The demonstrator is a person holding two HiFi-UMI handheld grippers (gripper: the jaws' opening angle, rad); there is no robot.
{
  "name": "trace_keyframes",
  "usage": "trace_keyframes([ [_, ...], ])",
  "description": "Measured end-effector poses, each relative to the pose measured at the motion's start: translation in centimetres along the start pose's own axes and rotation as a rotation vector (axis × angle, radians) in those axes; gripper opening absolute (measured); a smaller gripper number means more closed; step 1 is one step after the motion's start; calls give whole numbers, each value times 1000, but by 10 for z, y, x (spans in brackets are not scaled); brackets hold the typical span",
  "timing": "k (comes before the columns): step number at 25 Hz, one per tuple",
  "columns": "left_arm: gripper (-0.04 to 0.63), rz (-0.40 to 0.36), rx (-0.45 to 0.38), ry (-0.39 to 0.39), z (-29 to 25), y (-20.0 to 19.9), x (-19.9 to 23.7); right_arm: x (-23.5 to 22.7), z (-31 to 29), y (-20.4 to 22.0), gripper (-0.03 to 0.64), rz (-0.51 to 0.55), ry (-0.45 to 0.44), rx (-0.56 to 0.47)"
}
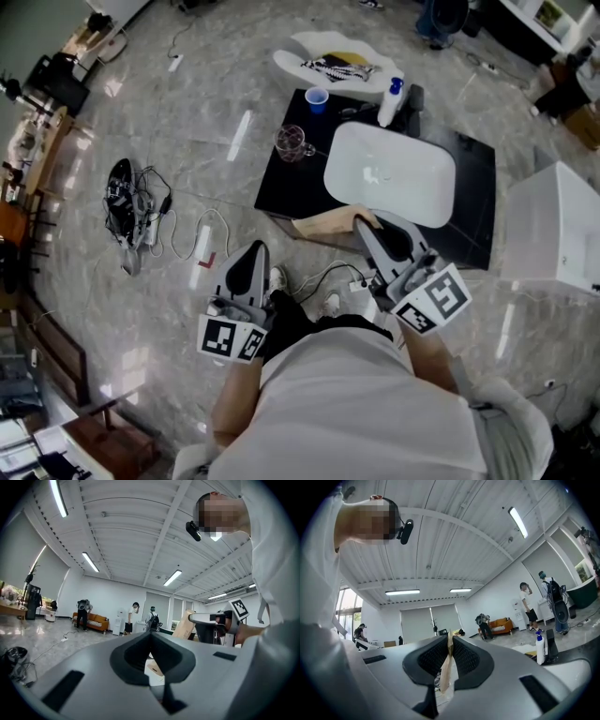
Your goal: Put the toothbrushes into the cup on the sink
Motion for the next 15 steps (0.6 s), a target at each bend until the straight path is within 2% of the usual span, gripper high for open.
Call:
trace_keyframes([
  [9,3,45,-7,43,-16,17,23,-5,-15,4,57,28,40,0],
  [15,3,46,-17,61,-30,10,47,-7,-38,0,57,16,55,9],
])
Point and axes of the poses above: the fingertips, and each gripper's own axes: z backward along the fingers, x to its left, y out of its underside, the point moved 7 cm from there along z, backward along the fingers, and after that the axes turned 6 degrees about -z, right-handed, at the moved point
